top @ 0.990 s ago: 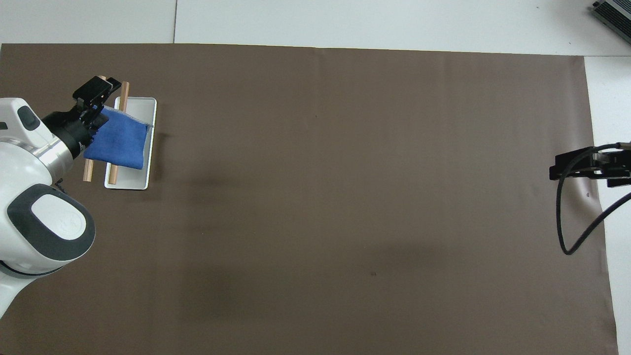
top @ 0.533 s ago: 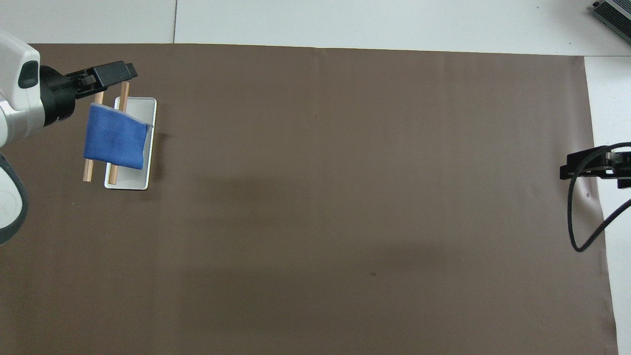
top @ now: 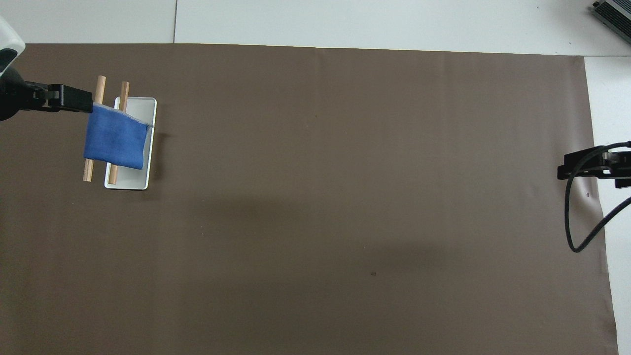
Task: Right arm passes towel to left arm to hang
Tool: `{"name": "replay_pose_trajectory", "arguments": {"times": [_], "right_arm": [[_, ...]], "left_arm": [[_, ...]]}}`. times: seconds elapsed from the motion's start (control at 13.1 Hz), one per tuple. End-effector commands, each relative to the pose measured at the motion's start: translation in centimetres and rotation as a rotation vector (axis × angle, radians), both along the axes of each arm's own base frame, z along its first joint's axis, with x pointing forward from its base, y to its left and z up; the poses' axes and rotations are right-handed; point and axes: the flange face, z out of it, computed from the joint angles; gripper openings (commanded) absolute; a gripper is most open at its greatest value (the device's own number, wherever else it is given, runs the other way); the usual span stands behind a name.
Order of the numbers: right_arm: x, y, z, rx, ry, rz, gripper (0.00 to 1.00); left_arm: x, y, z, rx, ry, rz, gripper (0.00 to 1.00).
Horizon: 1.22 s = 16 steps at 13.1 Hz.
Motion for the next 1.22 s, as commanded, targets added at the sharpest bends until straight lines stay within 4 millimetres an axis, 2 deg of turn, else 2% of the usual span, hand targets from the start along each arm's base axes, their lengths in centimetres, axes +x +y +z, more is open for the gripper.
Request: {"name": "replay_pose_trajectory", "arguments": {"times": [0.0,0.08,0.3,0.53,0.76,1.14], "right_arm": [[-0.3,-0.1,0.0,-0.014,0.011,0.013,1.0],[-0.2,-0.1,0.0,-0.016,0.005,0.016,1.0],[-0.1,0.7,0.1,-0.024,0.0,0.033,1.0],[-0.2,0.9,0.1,-0.01,0.004,0.022,1.0],[-0.3,0.5,0.1,-0.006,0.005,0.022,1.0],[-0.4,-0.1,0.0,-0.006,0.013,0.01,1.0]], "left_arm": [[-2.5,1.4,0.7,0.041,0.089,-0.008,1.0],[-3.4,2.9,0.9,0.039,0.113,0.015,1.0],[-5.5,3.7,-0.2,0.031,0.165,0.03,1.0],[-5.3,5.1,-0.2,-0.029,0.161,0.06,1.0],[-4.7,5.0,0.0,-0.027,0.114,0.017,1.0],[-4.8,4.9,-0.4,-0.029,0.123,0.023,1.0]]}}
